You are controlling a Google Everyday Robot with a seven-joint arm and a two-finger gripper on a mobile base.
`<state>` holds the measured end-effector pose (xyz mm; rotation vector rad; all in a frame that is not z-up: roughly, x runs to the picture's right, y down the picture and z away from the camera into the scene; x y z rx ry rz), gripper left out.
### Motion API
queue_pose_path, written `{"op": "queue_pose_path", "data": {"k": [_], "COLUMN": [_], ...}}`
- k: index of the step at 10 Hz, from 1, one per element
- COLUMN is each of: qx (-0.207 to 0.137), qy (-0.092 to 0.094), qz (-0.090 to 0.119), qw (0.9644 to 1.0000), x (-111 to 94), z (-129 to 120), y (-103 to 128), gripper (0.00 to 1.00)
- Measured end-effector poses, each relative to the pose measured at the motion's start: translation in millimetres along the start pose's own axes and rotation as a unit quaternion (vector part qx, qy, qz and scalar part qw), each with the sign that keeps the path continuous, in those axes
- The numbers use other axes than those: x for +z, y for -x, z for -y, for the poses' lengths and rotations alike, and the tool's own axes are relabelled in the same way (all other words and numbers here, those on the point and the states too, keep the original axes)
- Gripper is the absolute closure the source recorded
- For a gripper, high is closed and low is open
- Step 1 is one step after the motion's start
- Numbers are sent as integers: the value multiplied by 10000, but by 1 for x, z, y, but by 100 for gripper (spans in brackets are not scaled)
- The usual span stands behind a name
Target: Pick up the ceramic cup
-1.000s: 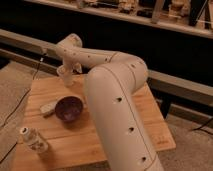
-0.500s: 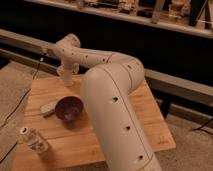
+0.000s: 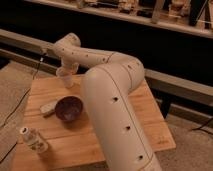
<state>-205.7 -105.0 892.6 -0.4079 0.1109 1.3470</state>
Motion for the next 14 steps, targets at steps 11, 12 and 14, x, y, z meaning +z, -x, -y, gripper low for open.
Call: {"op": "queue_pose_path", "data": {"k": [11,12,14], "qx": [-31,-46,-70], "qy": [1021,1044,1082], "qz": [-250,-252,-266], "qw": [9945,9942,9938], "x": [-140,-144,-148], "z": [-25,-25,-25], "y": [-13,-14,-14], "gripper": [100,100,100]}}
